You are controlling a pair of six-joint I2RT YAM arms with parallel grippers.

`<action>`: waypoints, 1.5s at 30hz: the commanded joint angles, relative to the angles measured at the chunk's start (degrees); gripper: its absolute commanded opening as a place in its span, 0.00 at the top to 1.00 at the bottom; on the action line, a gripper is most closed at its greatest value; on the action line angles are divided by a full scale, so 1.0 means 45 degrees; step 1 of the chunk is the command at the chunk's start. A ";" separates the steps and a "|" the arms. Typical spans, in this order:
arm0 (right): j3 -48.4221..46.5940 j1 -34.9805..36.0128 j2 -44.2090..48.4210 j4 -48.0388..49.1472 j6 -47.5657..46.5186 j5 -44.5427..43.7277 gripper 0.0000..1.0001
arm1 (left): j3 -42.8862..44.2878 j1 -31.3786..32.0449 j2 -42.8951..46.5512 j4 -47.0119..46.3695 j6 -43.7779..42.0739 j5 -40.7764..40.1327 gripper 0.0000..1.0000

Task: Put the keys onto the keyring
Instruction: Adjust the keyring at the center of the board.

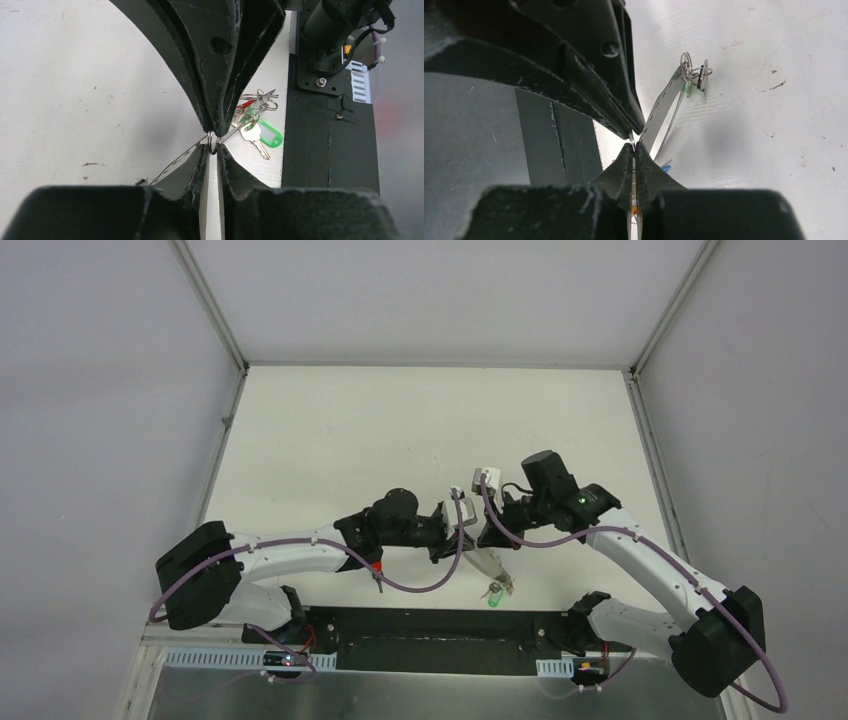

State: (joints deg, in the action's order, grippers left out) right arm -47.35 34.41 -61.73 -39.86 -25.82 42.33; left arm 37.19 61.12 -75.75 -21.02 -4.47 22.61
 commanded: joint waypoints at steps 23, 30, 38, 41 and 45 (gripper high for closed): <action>0.2100 -0.0068 0.2755 0.2532 0.2006 -0.0901 0.48 | -0.0415 0.0069 0.1590 -0.0790 0.1590 -0.2354 1.00; 0.2491 -0.0082 0.2035 0.3789 0.2661 0.0103 0.65 | -0.0638 0.0084 0.1604 -0.1339 0.2213 -0.3136 1.00; 0.2477 -0.0071 0.1504 0.4500 0.3038 0.0978 0.80 | -0.0488 0.0186 0.1090 -0.1772 0.2754 -0.3766 1.00; 0.2510 -0.0074 0.1455 0.4663 0.3088 0.1129 0.81 | -0.0567 0.0238 0.0848 -0.2278 0.2961 -0.3846 1.00; 0.2611 -0.0070 0.1451 0.4962 0.3367 0.1381 0.80 | -0.0732 0.0265 0.0551 -0.2953 0.3186 -0.3850 1.00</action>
State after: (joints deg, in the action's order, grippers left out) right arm -35.70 34.00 -55.27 -22.13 -12.49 44.29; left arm 34.17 61.58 -72.47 -25.74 7.60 7.05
